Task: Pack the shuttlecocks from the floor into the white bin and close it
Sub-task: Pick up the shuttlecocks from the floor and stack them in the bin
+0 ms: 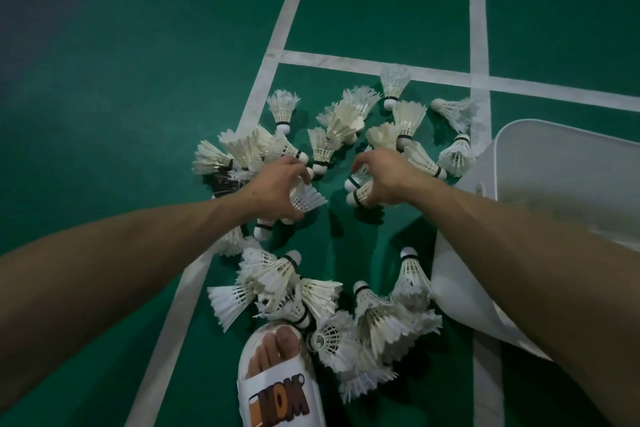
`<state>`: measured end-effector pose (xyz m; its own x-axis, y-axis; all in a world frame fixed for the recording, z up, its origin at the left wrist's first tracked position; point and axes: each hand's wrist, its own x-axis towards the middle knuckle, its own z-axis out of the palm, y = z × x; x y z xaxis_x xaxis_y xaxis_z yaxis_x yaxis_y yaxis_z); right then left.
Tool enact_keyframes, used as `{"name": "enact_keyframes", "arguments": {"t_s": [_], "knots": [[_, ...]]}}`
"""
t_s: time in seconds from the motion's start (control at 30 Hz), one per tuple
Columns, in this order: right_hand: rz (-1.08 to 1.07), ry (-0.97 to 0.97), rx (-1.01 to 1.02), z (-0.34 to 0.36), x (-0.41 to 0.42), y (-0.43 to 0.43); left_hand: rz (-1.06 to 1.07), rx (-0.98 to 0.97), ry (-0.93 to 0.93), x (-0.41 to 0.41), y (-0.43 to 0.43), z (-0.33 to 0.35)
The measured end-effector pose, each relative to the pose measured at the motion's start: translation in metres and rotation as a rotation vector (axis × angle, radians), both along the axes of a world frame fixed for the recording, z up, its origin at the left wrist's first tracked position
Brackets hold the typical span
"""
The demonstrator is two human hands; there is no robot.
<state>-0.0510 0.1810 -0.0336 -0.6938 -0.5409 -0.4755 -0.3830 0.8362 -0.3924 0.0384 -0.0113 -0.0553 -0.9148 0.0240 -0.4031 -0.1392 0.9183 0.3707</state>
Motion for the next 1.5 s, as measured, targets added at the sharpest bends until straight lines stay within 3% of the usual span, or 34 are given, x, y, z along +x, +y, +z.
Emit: {"name": "enact_keyframes", "arguments": {"t_s": [0.17,0.47,0.6,0.73,1.0,1.17,1.5], "knots": [[-0.105,-0.077,-0.248,0.039,-0.003,0.005,-0.012,0.045,0.023,-0.009,0.011,0.025],[-0.253,0.070,-0.478,0.141,0.001,0.081,-0.001,0.184,0.178,-0.041,0.055,0.121],[-0.371,0.120,-0.512,0.158,0.011,0.134,-0.122,0.060,0.053,-0.050,0.076,0.144],[-0.446,0.130,-0.523,0.151,0.022,0.175,-0.152,-0.051,-0.011,-0.045,0.086,0.146],[-0.476,0.046,-0.442,0.109,0.026,0.219,-0.087,0.262,0.173,-0.055,0.146,0.182],[-0.408,0.012,-0.330,0.081,0.023,0.216,-0.161,0.225,0.180,-0.059,0.163,0.165],[-0.373,0.015,-0.281,0.031,0.013,0.179,-0.033,0.259,0.099,-0.080,0.128,0.119]]}}
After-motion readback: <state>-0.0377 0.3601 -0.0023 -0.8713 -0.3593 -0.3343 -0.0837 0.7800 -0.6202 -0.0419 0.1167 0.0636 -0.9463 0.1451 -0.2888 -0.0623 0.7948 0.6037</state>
